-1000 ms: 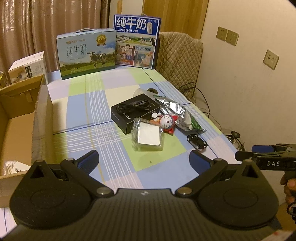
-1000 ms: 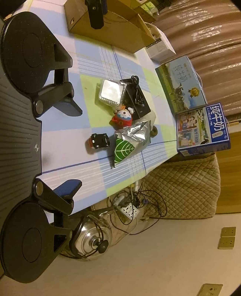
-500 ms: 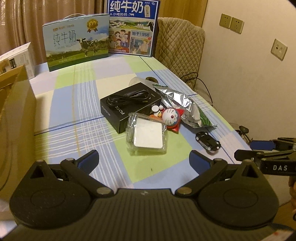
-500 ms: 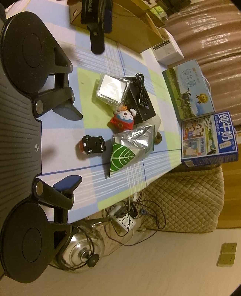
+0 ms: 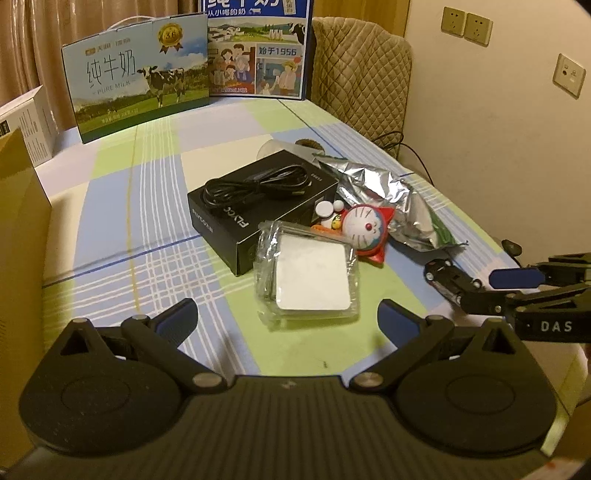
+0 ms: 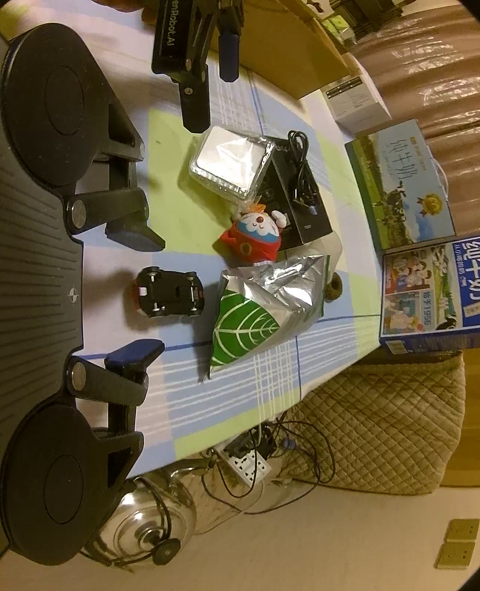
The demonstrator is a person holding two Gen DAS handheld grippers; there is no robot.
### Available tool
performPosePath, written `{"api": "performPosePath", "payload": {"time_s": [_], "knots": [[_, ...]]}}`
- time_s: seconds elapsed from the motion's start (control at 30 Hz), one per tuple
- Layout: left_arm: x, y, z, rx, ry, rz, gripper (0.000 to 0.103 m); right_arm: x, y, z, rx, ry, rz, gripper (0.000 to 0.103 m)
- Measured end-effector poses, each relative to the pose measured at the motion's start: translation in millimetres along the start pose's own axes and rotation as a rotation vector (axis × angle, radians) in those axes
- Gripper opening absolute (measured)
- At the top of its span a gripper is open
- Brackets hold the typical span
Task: Organize objects
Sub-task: 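Grasp the black toy car with the right tool while the left tool grasps the clear packet of white pads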
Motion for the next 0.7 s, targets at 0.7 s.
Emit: {"api": "performPosePath", "payload": {"time_s": [0.7], "knots": [[11, -6, 32, 0.017, 0.021, 0.021, 0.094, -2, -9, 36, -0.014, 0.051, -0.053, 0.029]]}}
Point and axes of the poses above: each gripper's, at about its wrist camera, not at the fingertips, and z roughly the way its jaws point, x to its right, y to its underside, the point moved 8 cm from there along z, roughly the way its jaws point, and after that the axes turned 3 degrees about x, right-handed, at the moved point
